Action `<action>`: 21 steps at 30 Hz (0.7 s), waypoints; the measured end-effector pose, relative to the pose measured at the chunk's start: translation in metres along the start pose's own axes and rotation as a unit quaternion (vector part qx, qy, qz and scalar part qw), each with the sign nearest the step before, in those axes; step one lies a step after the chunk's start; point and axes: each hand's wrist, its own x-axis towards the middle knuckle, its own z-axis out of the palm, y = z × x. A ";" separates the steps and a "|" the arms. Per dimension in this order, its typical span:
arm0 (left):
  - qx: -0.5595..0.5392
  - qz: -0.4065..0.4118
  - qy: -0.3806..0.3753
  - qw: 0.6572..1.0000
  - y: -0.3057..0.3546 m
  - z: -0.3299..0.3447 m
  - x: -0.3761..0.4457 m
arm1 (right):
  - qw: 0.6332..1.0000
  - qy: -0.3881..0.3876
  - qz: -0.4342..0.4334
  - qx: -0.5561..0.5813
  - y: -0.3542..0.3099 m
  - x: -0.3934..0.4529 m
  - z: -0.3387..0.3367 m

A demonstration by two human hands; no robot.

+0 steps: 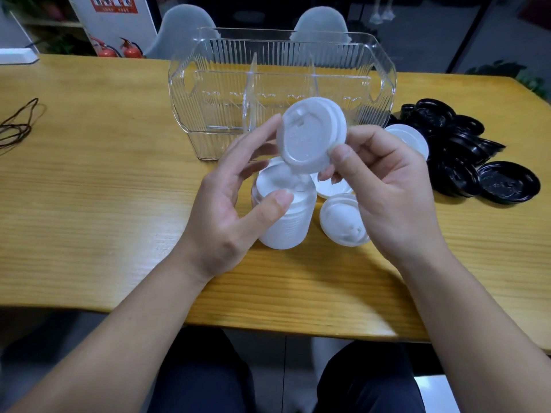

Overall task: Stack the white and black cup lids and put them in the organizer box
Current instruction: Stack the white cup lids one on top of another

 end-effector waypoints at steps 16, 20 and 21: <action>0.010 0.008 0.019 1.000 0.003 0.003 -0.004 | 0.982 -0.106 -0.067 -0.138 0.003 -0.012 0.008; 0.037 0.003 0.020 0.999 0.002 0.002 -0.004 | 0.987 -0.075 -0.070 -0.121 0.005 -0.011 0.010; 0.044 0.000 0.016 0.999 0.002 0.000 -0.004 | 0.989 -0.064 -0.064 -0.118 0.006 -0.010 0.010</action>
